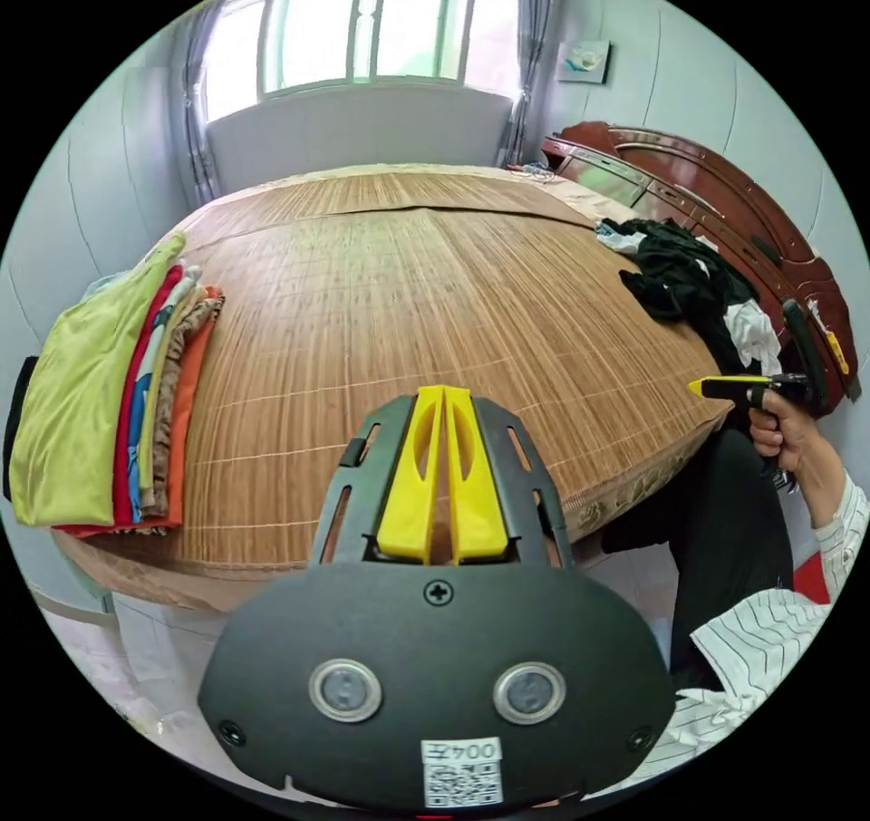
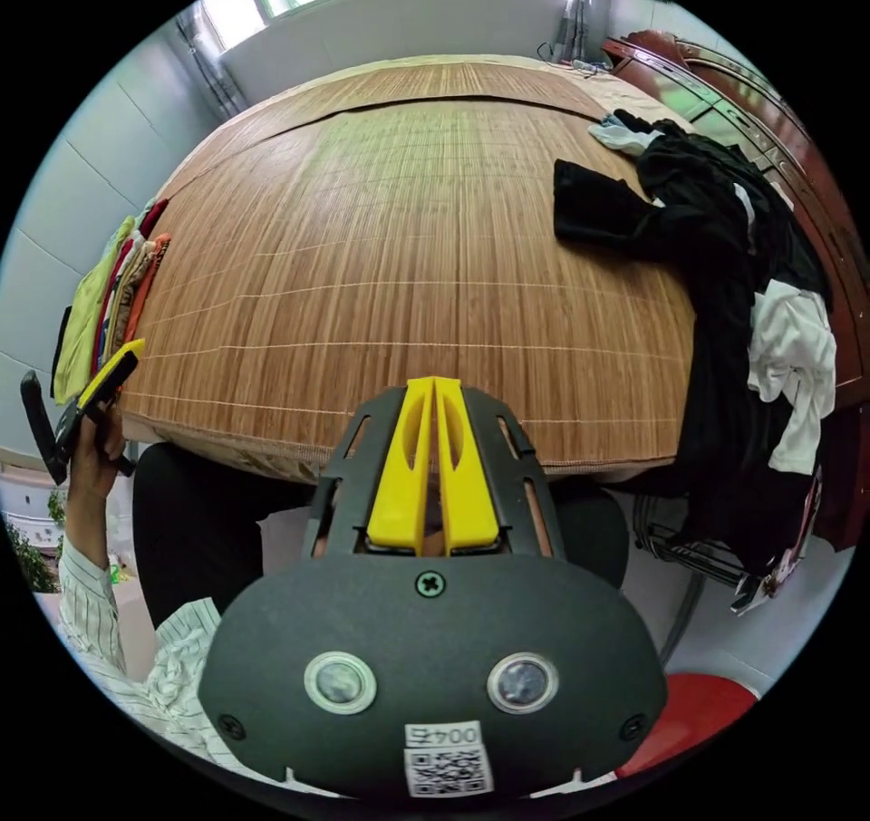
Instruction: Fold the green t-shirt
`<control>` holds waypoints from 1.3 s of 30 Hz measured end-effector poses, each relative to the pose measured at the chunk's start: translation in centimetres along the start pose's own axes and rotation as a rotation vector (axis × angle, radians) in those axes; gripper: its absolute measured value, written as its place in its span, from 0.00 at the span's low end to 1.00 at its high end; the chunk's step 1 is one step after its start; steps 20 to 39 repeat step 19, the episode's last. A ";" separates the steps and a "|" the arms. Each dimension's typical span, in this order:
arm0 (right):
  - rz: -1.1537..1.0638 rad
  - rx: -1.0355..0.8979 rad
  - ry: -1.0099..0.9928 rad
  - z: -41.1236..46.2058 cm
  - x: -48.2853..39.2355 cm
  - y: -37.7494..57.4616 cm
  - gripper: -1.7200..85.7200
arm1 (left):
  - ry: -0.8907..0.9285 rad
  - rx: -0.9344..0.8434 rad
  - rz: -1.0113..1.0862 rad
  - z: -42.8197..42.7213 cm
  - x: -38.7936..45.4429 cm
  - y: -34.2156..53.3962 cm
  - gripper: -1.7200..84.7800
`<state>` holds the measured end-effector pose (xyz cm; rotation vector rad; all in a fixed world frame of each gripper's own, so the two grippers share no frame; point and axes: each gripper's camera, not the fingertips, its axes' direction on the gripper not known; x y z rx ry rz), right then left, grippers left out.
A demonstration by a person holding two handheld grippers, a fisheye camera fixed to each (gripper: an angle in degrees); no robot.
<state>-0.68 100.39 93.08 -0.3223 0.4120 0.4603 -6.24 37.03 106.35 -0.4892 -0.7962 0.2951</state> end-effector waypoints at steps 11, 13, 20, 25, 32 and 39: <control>0.166 0.412 0.143 -2.6 15.2 5.0 0.09 | -0.111 -0.154 0.069 6.0 12.2 -2.8 0.02; 0.298 0.481 0.215 -4.1 23.9 3.2 0.10 | -0.110 -0.147 0.052 5.8 12.7 -3.0 0.02; 0.332 0.482 0.395 -4.7 37.3 -3.2 0.13 | -0.093 -0.137 0.031 5.2 13.6 -3.5 0.02; 0.332 0.482 0.395 -4.7 37.3 -3.2 0.13 | -0.093 -0.137 0.031 5.2 13.6 -3.5 0.02; 0.332 0.482 0.395 -4.7 37.3 -3.2 0.13 | -0.093 -0.137 0.031 5.2 13.6 -3.5 0.02; 0.332 0.482 0.395 -4.7 37.3 -3.2 0.13 | -0.093 -0.137 0.031 5.2 13.6 -3.5 0.02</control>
